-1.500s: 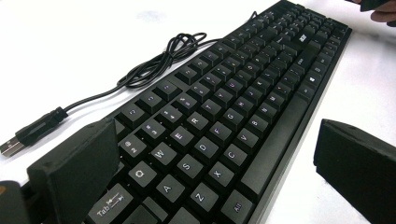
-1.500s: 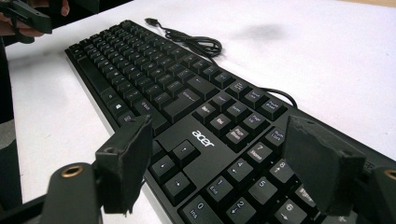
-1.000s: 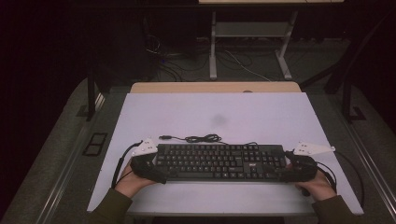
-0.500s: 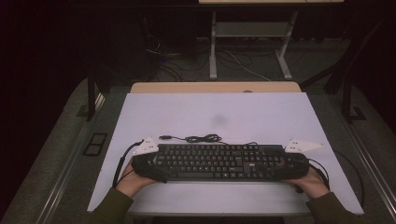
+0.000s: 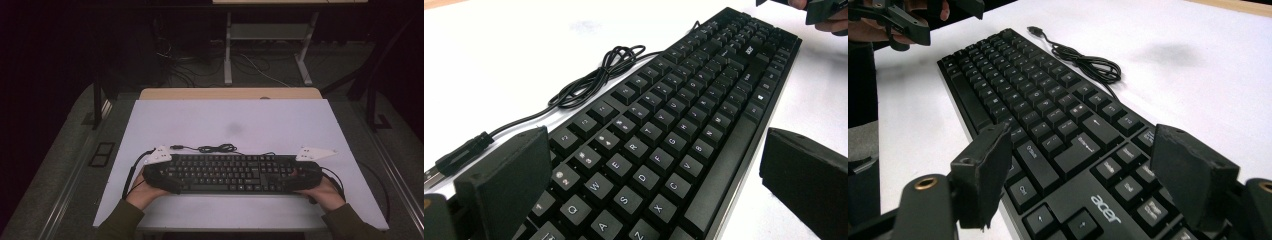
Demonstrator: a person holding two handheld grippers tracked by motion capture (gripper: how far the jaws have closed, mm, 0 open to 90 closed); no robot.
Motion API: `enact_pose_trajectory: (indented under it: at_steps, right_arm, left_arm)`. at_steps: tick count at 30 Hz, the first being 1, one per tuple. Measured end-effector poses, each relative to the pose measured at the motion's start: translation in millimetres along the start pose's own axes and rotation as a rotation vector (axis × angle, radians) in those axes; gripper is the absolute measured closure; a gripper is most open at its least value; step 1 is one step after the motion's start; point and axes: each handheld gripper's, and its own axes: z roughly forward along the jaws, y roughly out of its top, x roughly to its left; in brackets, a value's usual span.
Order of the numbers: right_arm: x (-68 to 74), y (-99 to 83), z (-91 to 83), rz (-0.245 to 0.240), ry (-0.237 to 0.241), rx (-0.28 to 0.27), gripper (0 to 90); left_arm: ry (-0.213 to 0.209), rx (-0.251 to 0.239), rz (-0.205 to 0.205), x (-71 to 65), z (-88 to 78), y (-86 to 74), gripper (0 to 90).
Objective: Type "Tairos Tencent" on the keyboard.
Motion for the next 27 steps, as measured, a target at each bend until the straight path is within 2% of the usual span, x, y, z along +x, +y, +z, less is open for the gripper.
enact_pose_trajectory:
  at_steps: [9,27]
  right_arm:
    - [1.0,5.0,5.3,0.009,0.010,-0.001,24.4]
    - [4.4,16.9,21.2,-0.003,0.033,0.008,25.7]
  left_arm:
    - [0.000,-0.002,0.001,0.4,2.8,1.8,0.0]
    - [-0.001,-0.003,0.004,-0.2,12.1,7.8,2.5]
